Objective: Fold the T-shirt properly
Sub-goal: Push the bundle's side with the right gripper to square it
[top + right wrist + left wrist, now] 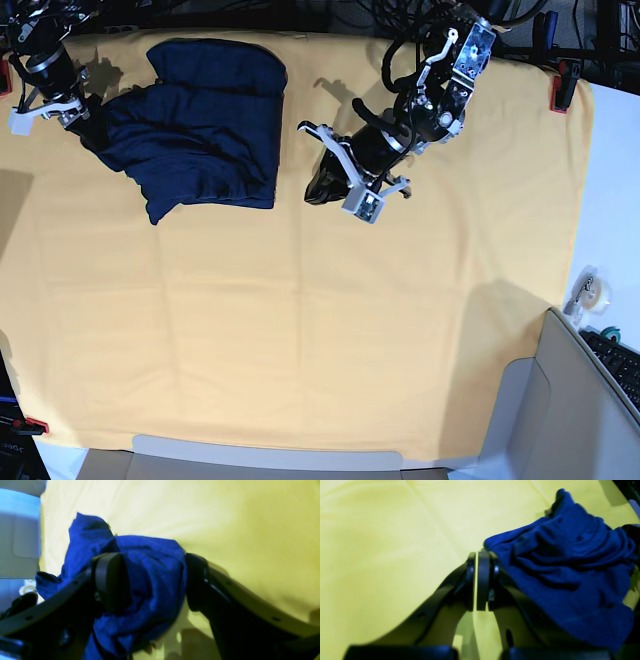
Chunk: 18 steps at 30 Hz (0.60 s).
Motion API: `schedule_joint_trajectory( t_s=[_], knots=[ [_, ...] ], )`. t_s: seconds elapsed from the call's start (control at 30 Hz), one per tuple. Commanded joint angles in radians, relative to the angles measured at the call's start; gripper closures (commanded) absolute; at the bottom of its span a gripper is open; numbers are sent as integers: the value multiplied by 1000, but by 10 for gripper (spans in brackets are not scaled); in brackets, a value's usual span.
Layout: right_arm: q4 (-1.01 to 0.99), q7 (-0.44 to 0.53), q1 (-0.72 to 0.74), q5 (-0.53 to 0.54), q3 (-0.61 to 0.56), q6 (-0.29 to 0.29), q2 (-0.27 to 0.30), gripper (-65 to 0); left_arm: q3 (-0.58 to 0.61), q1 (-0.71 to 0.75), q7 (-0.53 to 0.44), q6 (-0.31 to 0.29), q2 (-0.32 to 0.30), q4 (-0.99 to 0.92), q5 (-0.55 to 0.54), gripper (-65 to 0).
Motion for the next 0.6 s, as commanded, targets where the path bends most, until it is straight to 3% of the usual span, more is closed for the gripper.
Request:
schedule_joint_trajectory(
  t_s=[0.0, 0.1, 0.23, 0.4, 0.57],
  knots=[
    [-5, -60, -4, -72, -6, -19, -5, -379, -2, -10, -22, -7, 1, 20, -6, 0],
    [-1, -60, -2, -71, -9, -17, -8, -282, -2, -10, -22, -7, -2, 20, -6, 0],
    [-1, -61, 10, -57, -46, -17, 0, 0, -2, -10, -22, -7, -2, 20, -6, 0],
    [44, -61, -2, -52, -143, -17, -2, 0, -4, -10, -22, -7, -2, 20, -5, 0],
    [248, -56, -70, -52, -303, -17, -7, 0, -4, -13, -22, -7, -2, 20, -6, 0]
  ],
)
